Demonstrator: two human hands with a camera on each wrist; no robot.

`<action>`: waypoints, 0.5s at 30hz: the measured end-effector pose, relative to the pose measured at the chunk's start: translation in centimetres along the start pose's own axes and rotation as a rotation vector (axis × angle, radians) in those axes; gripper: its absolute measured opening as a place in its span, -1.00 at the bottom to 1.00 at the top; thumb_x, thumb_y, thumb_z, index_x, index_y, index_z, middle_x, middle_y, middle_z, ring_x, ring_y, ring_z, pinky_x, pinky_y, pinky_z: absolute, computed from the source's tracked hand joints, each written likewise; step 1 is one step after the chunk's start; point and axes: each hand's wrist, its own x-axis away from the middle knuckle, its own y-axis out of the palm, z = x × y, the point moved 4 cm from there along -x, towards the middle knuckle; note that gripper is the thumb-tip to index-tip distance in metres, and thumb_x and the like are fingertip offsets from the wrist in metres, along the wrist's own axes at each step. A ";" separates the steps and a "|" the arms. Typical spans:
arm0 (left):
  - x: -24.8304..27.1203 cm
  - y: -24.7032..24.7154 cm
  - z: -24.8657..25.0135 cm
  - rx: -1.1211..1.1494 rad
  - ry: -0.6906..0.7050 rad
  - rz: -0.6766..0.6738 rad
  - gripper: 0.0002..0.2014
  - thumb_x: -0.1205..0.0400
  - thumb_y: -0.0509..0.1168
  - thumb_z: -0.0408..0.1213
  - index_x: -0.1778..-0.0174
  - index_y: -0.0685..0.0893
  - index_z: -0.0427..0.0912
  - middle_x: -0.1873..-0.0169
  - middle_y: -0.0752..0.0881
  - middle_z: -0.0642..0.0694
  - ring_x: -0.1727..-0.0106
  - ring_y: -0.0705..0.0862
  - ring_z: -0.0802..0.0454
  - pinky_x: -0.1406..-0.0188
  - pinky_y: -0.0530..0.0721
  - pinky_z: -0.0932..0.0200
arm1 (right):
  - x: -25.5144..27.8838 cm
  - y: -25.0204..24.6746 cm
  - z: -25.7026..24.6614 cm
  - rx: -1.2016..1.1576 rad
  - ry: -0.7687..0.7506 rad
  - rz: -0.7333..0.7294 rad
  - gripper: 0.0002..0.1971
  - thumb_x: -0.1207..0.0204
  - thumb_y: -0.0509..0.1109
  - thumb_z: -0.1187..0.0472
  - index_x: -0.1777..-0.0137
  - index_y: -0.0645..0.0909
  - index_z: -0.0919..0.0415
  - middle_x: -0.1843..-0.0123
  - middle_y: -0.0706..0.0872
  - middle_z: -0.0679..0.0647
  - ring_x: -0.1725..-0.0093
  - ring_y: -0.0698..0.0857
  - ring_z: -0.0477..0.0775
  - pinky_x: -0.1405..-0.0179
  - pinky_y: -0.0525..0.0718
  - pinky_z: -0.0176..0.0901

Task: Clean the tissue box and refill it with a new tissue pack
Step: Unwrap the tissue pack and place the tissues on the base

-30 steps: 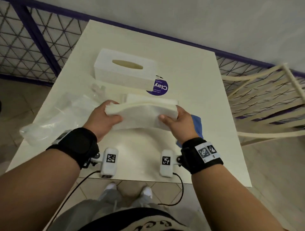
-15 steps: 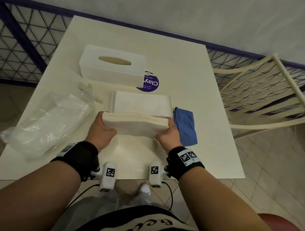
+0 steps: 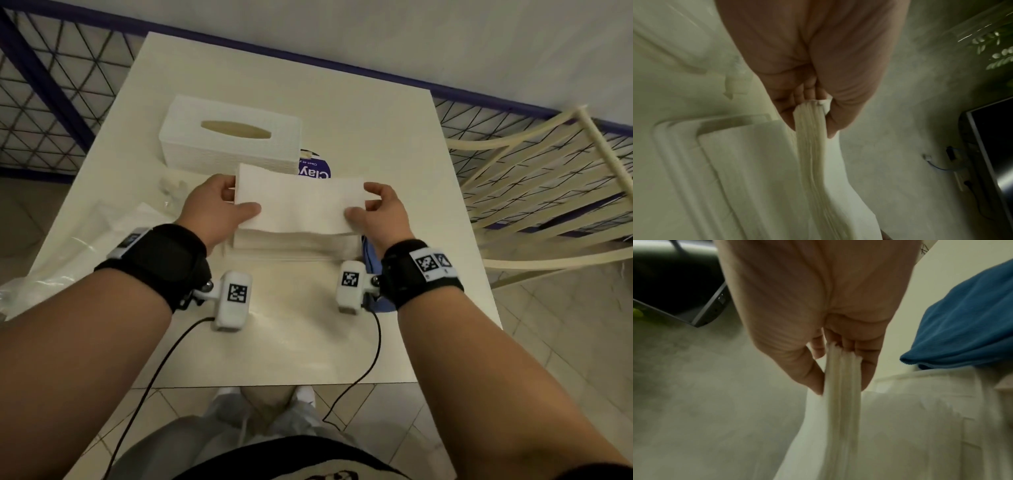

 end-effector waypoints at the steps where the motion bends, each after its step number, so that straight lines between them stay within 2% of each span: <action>1: -0.5 0.1 -0.2 -0.008 -0.021 0.019 -0.48 -0.44 0.53 -0.28 -0.32 0.57 -0.10 -0.05 0.74 -0.03 -0.05 0.74 0.01 -0.20 0.69 -0.02 | -0.6 0.2 -0.1 0.066 0.009 0.002 -0.45 -0.34 0.49 0.25 -0.35 0.48 0.07 0.07 0.65 0.04 0.03 0.74 0.14 -0.04 0.77 0.04; 4: -1.0 0.3 -1.0 -0.071 -0.079 0.050 -0.39 -0.44 0.54 -0.24 -0.41 0.50 -0.11 -0.08 0.71 -0.07 -0.09 0.72 -0.04 -0.25 0.65 -0.03 | -1.5 1.0 0.4 0.158 0.049 -0.008 -0.43 -0.35 0.51 0.21 -0.37 0.46 0.07 -0.11 0.67 0.14 -0.07 0.73 0.15 -0.15 0.74 0.06; 6: -0.9 0.5 -1.5 -0.101 -0.085 0.062 -0.36 -0.45 0.53 -0.24 -0.44 0.46 -0.12 -0.06 0.67 -0.05 -0.09 0.69 -0.04 -0.25 0.63 -0.01 | -1.6 1.2 0.8 0.194 0.048 -0.009 -0.42 -0.36 0.52 0.20 -0.38 0.46 0.09 -0.13 0.67 0.15 -0.08 0.73 0.14 -0.18 0.72 0.04; 9: -0.9 0.5 -2.2 -0.145 -0.079 0.086 -0.35 -0.47 0.52 -0.20 -0.47 0.44 -0.12 -0.09 0.65 -0.04 -0.08 0.65 -0.01 -0.23 0.62 0.02 | -1.7 1.6 1.2 0.233 0.049 -0.012 -0.44 -0.39 0.50 0.19 -0.40 0.45 0.11 -0.10 0.62 0.10 -0.02 0.68 0.09 -0.10 0.69 -0.08; 11: -1.0 0.4 -2.4 -0.216 -0.059 0.099 -0.33 -0.46 0.52 -0.18 -0.47 0.42 -0.11 -0.21 0.61 -0.09 -0.11 0.64 -0.04 -0.23 0.61 0.03 | -1.6 1.9 1.4 0.292 0.045 -0.012 -0.45 -0.42 0.48 0.21 -0.41 0.44 0.13 -0.15 0.61 0.08 -0.02 0.64 0.05 -0.04 0.62 -0.16; 13: -0.9 0.5 -2.1 -0.327 -0.003 0.099 -0.38 -0.47 0.52 -0.18 -0.43 0.46 -0.09 -0.33 0.50 -0.15 -0.15 0.65 -0.07 -0.22 0.58 0.08 | -1.6 2.2 1.4 0.365 0.024 0.001 -0.46 -0.42 0.45 0.24 -0.41 0.45 0.13 -0.31 0.58 0.11 -0.15 0.64 0.09 -0.07 0.60 -0.18; 15: -0.8 0.5 -1.7 -0.431 0.070 0.086 -0.54 -0.49 0.49 -0.22 -0.30 0.56 -0.09 -0.35 0.44 -0.20 -0.16 0.65 -0.07 -0.18 0.53 0.18 | -1.6 2.6 1.1 0.433 -0.017 0.003 -0.50 -0.42 0.41 0.27 -0.39 0.49 0.11 -0.38 0.53 0.13 -0.29 0.61 0.12 -0.12 0.56 -0.20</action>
